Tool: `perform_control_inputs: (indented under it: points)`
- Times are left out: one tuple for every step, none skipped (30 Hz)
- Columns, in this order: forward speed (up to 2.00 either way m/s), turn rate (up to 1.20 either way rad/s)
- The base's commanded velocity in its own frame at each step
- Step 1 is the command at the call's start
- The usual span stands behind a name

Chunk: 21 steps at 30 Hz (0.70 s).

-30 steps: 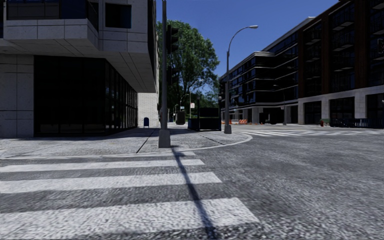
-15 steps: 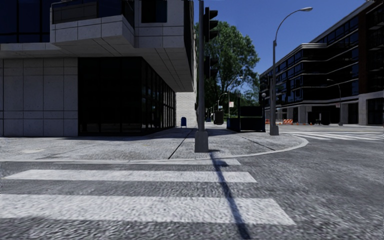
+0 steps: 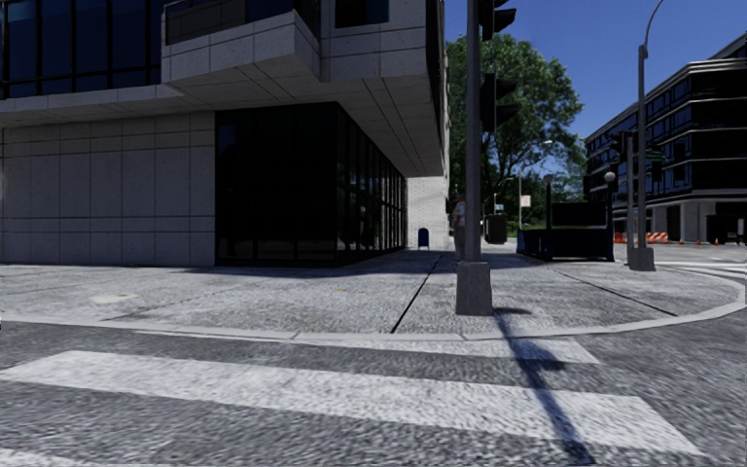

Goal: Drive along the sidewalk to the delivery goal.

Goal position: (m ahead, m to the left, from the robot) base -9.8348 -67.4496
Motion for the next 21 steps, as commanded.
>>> perform_control_inputs:
  points:
    - [2.00,0.55]
    - [2.00,0.55]
    - [2.00,0.49]
    - [2.00,0.40]
    - [2.00,0.40]
    - [2.00,0.35]
    - [2.00,0.28]
    - [2.00,0.28]
    - [2.00,0.12]
    - [2.00,0.00]
    - [2.00,0.00]
    - [2.00,0.00]
    - [2.00,0.00]
    - [2.00,0.00]
    - [2.00,0.00]
    - [2.00,0.00]
    - [2.00,0.00]
    - [2.00,0.00]
    - [2.00,0.00]
    - [2.00,0.00]
    - [2.00,0.00]
